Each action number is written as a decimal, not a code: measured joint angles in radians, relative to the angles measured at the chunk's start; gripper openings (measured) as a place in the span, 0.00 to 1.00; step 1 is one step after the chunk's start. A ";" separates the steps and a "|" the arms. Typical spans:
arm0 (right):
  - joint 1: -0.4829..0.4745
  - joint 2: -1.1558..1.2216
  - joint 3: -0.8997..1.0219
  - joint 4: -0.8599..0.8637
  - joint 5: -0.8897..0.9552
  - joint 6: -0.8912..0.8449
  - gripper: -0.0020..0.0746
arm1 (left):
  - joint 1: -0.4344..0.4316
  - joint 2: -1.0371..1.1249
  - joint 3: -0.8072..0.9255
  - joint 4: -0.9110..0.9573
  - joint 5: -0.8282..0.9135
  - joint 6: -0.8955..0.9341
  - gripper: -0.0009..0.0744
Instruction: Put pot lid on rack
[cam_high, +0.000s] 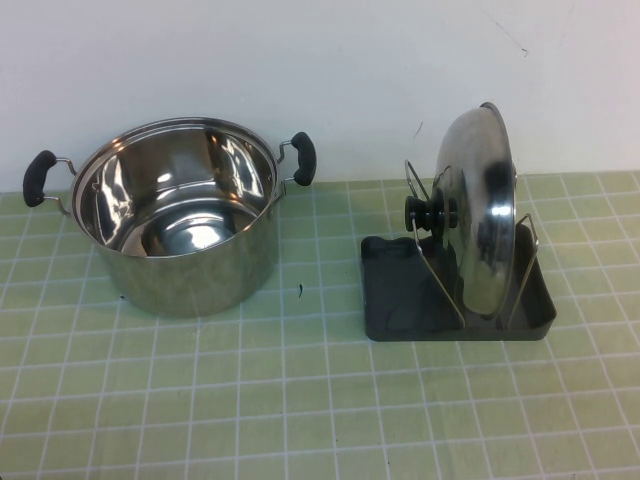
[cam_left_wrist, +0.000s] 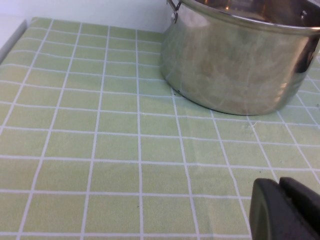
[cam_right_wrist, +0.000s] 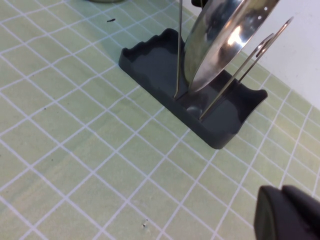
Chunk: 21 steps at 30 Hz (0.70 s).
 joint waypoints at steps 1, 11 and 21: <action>0.000 0.000 0.000 0.000 0.000 0.000 0.03 | 0.000 0.000 0.000 0.000 0.000 0.000 0.01; 0.000 0.000 0.000 0.000 0.000 0.000 0.03 | 0.000 0.000 0.000 0.000 0.000 0.000 0.01; 0.000 0.000 0.000 -0.026 -0.006 -0.018 0.03 | 0.000 0.000 0.000 0.000 0.000 0.000 0.01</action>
